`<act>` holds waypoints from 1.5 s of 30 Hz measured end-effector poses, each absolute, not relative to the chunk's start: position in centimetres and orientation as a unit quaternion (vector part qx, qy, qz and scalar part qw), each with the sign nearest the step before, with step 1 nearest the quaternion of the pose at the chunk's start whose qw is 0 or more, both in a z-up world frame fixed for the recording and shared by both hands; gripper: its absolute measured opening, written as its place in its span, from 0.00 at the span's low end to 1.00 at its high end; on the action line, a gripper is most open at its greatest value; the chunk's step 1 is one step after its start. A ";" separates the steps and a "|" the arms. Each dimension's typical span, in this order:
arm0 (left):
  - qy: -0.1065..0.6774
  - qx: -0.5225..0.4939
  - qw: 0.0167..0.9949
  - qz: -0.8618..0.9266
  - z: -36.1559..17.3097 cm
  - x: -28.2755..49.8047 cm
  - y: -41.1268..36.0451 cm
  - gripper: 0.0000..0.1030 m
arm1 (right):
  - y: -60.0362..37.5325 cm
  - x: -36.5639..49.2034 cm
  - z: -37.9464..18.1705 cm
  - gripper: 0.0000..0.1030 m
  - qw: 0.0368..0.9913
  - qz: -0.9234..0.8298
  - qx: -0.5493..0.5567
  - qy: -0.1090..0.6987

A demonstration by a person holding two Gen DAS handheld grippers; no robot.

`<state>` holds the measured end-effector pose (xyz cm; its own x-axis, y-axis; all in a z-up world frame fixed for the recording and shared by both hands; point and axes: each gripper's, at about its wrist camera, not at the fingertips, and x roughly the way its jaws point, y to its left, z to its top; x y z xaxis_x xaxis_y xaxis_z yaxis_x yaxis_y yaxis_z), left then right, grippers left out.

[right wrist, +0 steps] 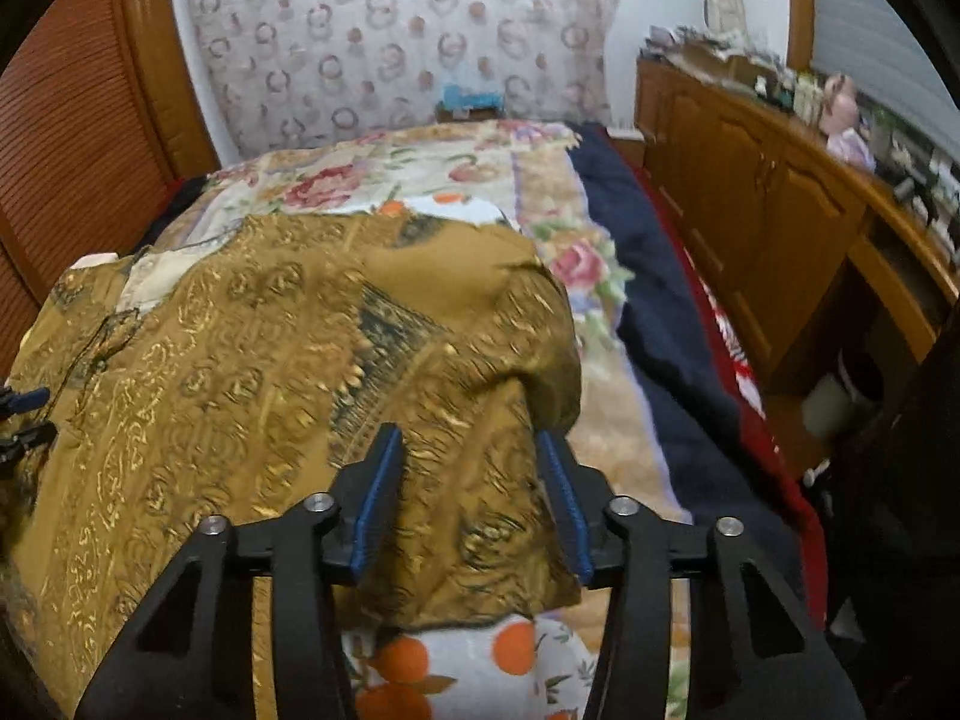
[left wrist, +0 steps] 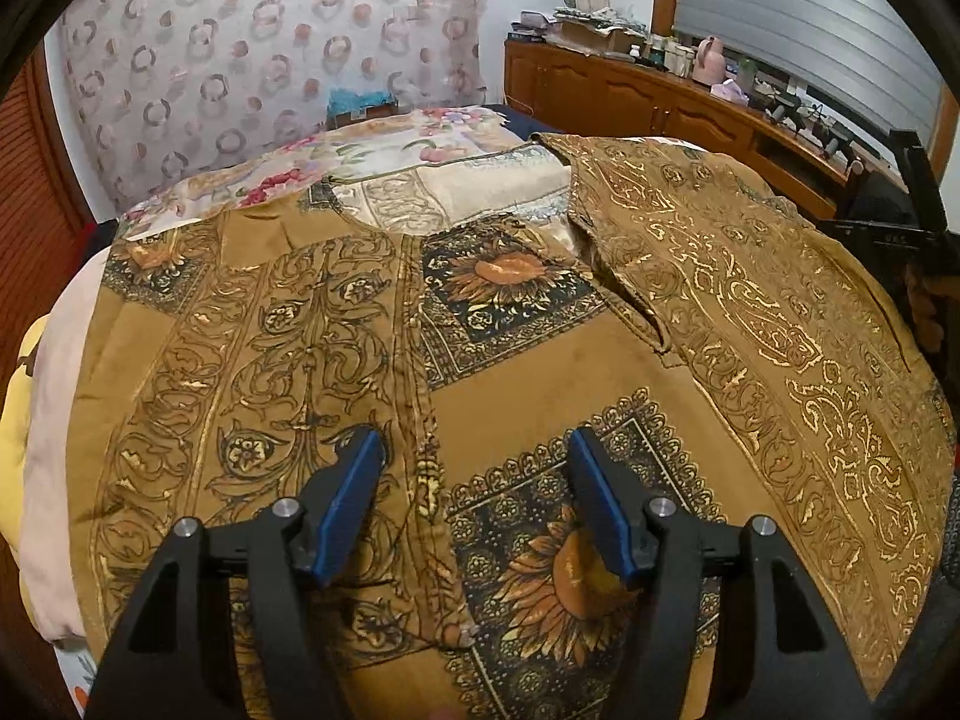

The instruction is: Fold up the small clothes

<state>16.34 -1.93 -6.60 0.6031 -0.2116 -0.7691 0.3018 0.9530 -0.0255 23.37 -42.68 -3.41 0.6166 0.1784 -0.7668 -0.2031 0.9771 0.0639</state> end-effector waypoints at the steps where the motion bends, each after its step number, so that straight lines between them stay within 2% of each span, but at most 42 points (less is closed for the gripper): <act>1: 0.422 0.056 0.893 -0.145 -6.6 16.3 -2.1 0.67 | -43.0 23.4 -3.6 0.41 0.897 0.107 -0.008 0.429; 4: 0.424 0.059 0.892 -0.147 -6.7 16.4 -2.3 0.71 | -43.4 23.5 -4.3 0.37 0.891 0.107 0.001 0.441; 7: 0.428 0.065 0.888 -0.157 -6.8 16.6 -2.7 0.83 | -43.9 23.4 -4.6 0.33 0.889 0.117 0.021 0.441; 11: 0.429 0.069 0.886 -0.159 -6.8 16.6 -3.0 0.86 | -43.8 23.2 -4.5 0.27 0.890 0.126 0.021 0.438; 12: 0.429 0.070 0.886 -0.158 -6.8 16.6 -3.0 0.86 | -43.7 23.1 -4.4 0.23 0.891 0.125 0.015 0.436; 13: 0.429 0.070 0.887 -0.158 -6.8 16.6 -2.9 0.86 | -43.6 22.9 -4.2 0.14 0.893 0.120 0.006 0.433; 16: 0.430 0.069 0.886 -0.159 -6.8 16.6 -2.9 0.86 | -43.6 22.7 -3.9 0.03 0.898 0.108 -0.013 0.427; 31: 0.431 0.068 0.886 -0.159 -6.9 16.9 -2.8 0.87 | -36.8 21.5 2.2 0.01 0.921 0.188 -0.046 0.339; 38: 0.429 0.060 0.890 -0.143 -6.9 16.8 -2.3 0.89 | -30.3 21.0 0.6 0.01 0.902 0.249 -0.069 0.347; 40: 0.433 0.063 0.887 -0.146 -6.9 17.2 -2.3 0.89 | -29.5 21.2 -1.1 0.01 0.883 0.269 -0.050 0.380; 45: 0.432 0.065 0.887 -0.152 -6.9 17.1 -2.2 0.90 | -28.4 21.8 -2.2 0.01 0.873 0.274 -0.072 0.396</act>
<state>17.09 -2.19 -6.93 0.5808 -0.2133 -0.7856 0.3258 0.9453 -0.0158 21.79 -28.37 -2.16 0.5362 0.4211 -0.7315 -0.5358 0.8395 0.0904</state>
